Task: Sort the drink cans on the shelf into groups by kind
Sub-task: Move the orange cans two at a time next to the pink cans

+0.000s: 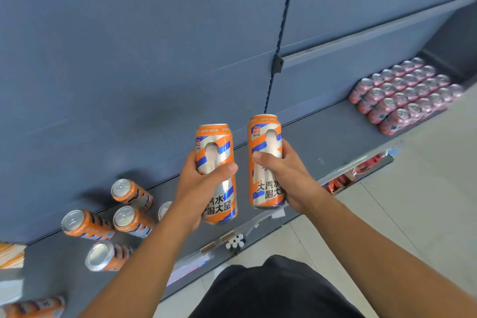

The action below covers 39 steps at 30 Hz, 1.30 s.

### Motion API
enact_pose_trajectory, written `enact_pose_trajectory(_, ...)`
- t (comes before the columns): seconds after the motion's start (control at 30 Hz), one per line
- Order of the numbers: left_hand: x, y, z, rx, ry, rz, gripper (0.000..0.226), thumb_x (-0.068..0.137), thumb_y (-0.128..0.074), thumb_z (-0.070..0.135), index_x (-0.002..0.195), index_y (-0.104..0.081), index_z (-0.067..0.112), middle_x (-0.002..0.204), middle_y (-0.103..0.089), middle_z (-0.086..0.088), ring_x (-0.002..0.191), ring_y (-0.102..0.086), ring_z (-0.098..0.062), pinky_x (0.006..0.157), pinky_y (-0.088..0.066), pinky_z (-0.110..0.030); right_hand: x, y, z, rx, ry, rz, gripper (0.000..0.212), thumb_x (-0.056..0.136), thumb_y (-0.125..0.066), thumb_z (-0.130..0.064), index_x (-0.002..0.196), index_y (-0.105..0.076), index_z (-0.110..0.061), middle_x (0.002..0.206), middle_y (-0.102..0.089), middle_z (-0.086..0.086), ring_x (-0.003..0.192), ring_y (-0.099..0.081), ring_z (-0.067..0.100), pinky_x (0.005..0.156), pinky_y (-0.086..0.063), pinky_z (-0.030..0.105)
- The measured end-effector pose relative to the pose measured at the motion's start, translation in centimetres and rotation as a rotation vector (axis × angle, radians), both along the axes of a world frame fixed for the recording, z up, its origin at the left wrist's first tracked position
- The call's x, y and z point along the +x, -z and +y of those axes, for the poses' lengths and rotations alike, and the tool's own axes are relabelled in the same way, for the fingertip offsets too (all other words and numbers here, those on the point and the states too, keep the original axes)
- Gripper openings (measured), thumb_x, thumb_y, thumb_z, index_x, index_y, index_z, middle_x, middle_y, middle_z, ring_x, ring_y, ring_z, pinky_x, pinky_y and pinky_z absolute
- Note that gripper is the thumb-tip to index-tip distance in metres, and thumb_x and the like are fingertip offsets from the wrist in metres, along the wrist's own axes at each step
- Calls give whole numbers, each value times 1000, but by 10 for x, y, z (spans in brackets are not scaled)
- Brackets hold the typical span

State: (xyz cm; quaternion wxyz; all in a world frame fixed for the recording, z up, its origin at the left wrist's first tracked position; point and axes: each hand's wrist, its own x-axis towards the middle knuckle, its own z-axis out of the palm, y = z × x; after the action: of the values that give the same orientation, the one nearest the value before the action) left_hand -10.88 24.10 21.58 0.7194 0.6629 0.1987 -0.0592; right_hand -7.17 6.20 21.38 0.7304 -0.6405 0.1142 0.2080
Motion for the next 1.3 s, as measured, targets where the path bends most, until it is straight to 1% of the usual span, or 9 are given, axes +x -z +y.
enact_pose_trajectory(0.17, 16, -14, -69, 40, 128, -48, 49, 67, -86, 26, 107, -58, 34, 92, -75, 9, 84, -74, -13, 73, -59, -35, 1, -8, -73, 27, 66, -84, 42, 83, -77, -16, 118, -56, -24, 97, -73, 1, 79, -73, 16, 63, -59, 31)
enact_pose_trajectory(0.33, 28, -19, -146, 92, 219, -102, 58, 61, -82, 27, 114, -58, 30, 98, -75, 5, 88, -74, -17, 74, -59, -35, 0, -12, -157, -7, 111, -152, 55, 69, -79, -26, 119, -55, -23, 93, -72, -1, 81, -72, 18, 68, -57, 31)
enact_pose_trajectory(0.53, 42, -19, -234, 105, 330, -164, 59, 62, -80, 23, 115, -56, 30, 96, -74, 13, 85, -73, -9, 65, -57, -20, 0, -13, -250, -70, 167, -196, 52, 74, -81, -23, 119, -54, -27, 90, -73, -9, 79, -72, 9, 63, -56, 21)
enact_pose_trajectory(0.67, 54, -16, -277, 117, 385, -158, 55, 62, -81, 24, 110, -56, 35, 97, -74, 12, 86, -73, -10, 70, -57, -24, 3, -10, -296, -111, 226, -195, 49, 80, -81, -19, 119, -53, -27, 96, -73, -4, 82, -72, 10, 68, -57, 24)
enact_pose_trajectory(0.8, 71, -12, -309, 129, 449, -169, 50, 71, -85, 15, 108, -57, 34, 94, -74, 14, 84, -72, -8, 71, -56, -23, 10, -3, -328, -134, 280, -198, 47, 82, -80, -20, 120, -53, -28, 97, -73, -6, 86, -73, 13, 74, -59, 30)
enact_pose_trajectory(0.9, 88, -6, -325, 120, 472, -166, 48, 79, -80, 6, 109, -56, 33, 93, -74, 15, 83, -72, -6, 66, -56, -19, 21, 3, -344, -136, 317, -181, 47, 83, -79, -26, 122, -53, -29, 99, -73, -7, 88, -73, 13, 75, -59, 30)
enact_pose_trajectory(1.0, 110, 1, -339, 122, 505, -149, 49, 79, -79, 6, 110, -55, 35, 94, -74, 16, 85, -72, -7, 65, -55, -18, 38, 11, -356, -141, 324, -166, 52, 81, -81, -31, 125, -52, -27, 103, -73, -5, 91, -73, 15, 79, -60, 34)
enact_pose_trajectory(1.13, 149, 15, -356, 99, 527, -112, 52, 79, -80, 7, 114, -53, 34, 95, -73, 17, 87, -72, -5, 65, -55, -17, 71, 23, -371, -171, 312, -151, 61, 73, -80, -39, 126, -52, -27, 105, -73, -6, 93, -73, 14, 76, -59, 29)
enact_pose_trajectory(1.3, 208, 35, -376, 67, 503, -38, 57, 72, -87, 17, 117, -54, 31, 99, -74, 9, 89, -73, -11, 72, -56, -24, 124, 34, -392, -204, 293, -142, 58, 79, -80, -39, 127, -49, -29, 108, -71, -8, 97, -71, 13, 78, -60, 29)
